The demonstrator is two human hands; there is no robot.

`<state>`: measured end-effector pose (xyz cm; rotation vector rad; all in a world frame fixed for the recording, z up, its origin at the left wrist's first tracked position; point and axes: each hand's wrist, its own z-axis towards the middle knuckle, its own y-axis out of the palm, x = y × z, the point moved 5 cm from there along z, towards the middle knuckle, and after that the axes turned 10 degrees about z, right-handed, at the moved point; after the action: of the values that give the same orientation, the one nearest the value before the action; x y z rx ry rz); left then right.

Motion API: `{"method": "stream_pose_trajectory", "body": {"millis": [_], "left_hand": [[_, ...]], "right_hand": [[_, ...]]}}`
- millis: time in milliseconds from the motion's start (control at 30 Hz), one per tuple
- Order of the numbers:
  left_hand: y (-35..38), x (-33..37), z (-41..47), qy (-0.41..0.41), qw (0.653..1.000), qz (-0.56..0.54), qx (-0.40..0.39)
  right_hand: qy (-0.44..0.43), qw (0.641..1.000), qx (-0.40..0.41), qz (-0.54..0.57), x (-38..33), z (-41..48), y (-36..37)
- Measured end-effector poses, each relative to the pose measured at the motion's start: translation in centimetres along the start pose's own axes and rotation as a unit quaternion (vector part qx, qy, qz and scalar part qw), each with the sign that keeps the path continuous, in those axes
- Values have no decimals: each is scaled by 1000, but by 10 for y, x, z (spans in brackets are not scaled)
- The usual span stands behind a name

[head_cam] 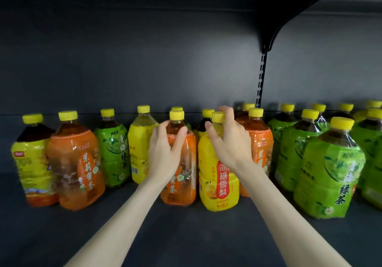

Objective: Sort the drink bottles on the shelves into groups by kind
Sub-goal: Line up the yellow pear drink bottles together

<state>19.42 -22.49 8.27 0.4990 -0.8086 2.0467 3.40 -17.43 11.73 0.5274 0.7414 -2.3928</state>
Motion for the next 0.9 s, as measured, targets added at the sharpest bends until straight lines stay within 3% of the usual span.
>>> {"method": "stream_pose_trajectory", "body": {"millis": [233,400,600,700,900], "left_hand": [[-8,-13,10,24,996,-61,-52],[-42,-35,39,47,995,-6,83],[-25,-65,81,-55,996,74,-22],[-25,-70,83,-49,989,139,-29],[-40,-61,68,-3,990,138,-29]], "right_hand": [[15,996,86,-16,-18,-15,1],[26,993,118,15,-21,-24,0],[19,992,125,16,-20,-24,1],[23,993,118,11,-20,-25,2],[53,995,84,12,-18,-28,-1]]}}
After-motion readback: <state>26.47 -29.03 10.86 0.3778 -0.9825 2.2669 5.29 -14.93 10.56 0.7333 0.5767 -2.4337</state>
